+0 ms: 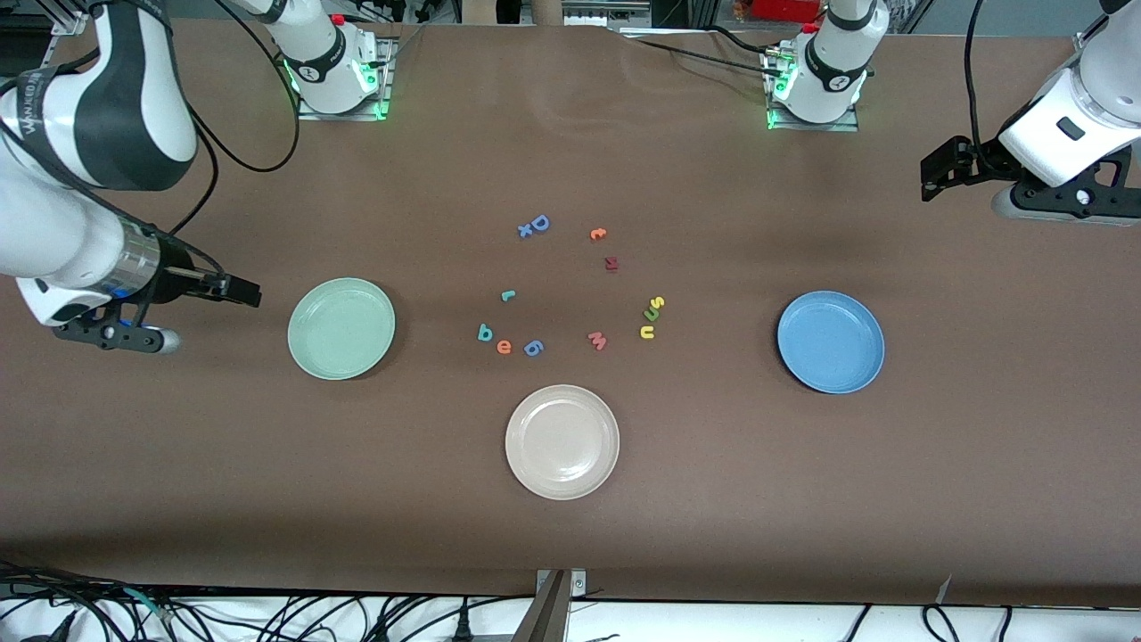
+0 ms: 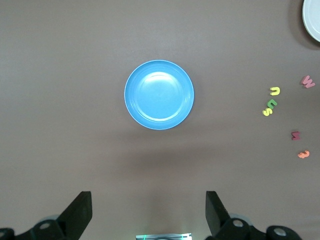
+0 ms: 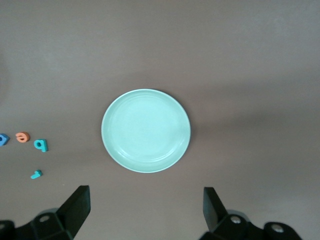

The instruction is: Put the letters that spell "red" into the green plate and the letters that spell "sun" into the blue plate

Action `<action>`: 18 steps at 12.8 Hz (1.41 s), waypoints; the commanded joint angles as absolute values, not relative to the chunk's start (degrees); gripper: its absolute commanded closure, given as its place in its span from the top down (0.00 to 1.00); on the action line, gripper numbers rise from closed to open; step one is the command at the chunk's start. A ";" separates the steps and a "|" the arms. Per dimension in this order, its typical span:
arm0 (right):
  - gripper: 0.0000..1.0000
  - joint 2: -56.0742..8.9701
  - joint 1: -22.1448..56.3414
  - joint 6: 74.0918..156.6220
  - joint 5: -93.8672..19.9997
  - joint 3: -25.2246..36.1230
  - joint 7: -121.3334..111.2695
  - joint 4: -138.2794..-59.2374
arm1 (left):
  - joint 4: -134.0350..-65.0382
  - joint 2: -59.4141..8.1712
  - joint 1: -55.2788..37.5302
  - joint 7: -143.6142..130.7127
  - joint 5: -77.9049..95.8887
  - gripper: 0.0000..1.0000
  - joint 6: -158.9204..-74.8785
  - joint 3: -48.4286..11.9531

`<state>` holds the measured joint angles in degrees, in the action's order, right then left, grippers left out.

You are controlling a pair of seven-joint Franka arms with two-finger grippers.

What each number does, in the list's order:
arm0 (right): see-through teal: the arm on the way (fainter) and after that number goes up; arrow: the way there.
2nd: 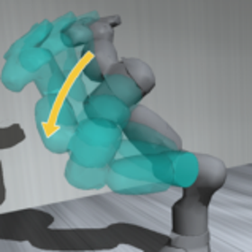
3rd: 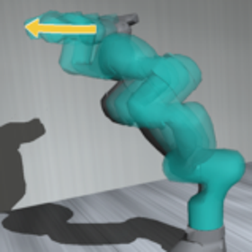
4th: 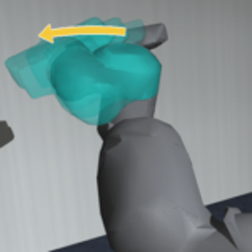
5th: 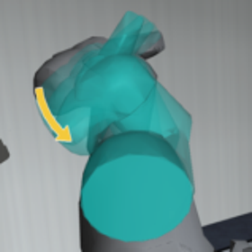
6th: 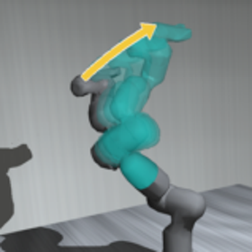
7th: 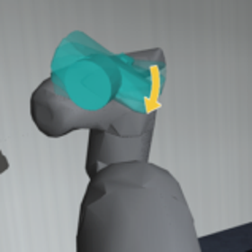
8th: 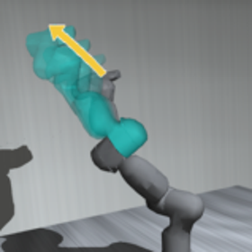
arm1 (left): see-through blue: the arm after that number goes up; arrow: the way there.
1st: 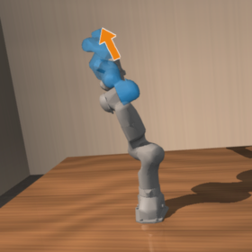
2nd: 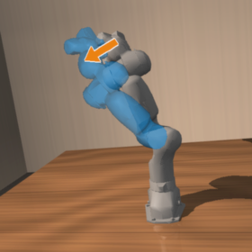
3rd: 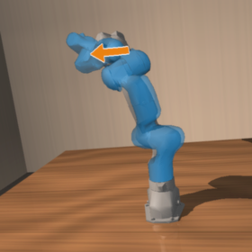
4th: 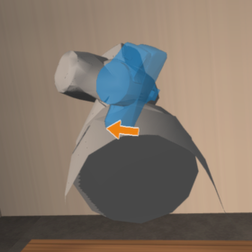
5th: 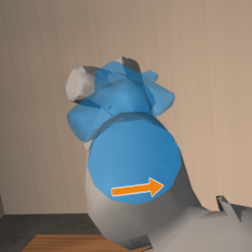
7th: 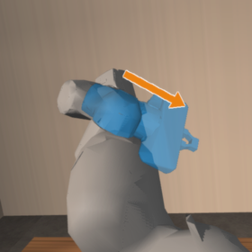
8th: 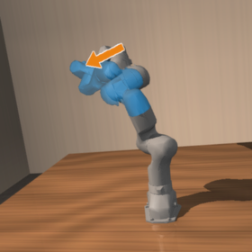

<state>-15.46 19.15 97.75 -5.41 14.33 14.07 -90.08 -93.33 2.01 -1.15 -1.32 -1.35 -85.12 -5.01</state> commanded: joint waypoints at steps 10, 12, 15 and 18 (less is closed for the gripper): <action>0.99 -23.98 38.39 109.41 -5.89 13.89 42.51 -90.62 | -89.12 -8.68 -7.81 -1.14 3.60 1.00 -85.60 -5.10; 0.99 -27.14 40.60 112.14 -6.06 13.89 45.78 -90.70 | -89.82 -11.67 -9.83 -1.14 3.69 1.00 -90.06 -5.10; 0.99 -32.68 41.75 118.02 -8.51 12.22 47.99 -91.05 | -90.18 -17.91 -12.38 -1.14 3.87 1.00 -97.54 -5.19; 0.99 -34.97 41.75 126.18 -10.89 11.34 47.90 -94.82 | -93.06 -21.53 -14.85 -1.32 4.04 1.00 -104.82 -5.18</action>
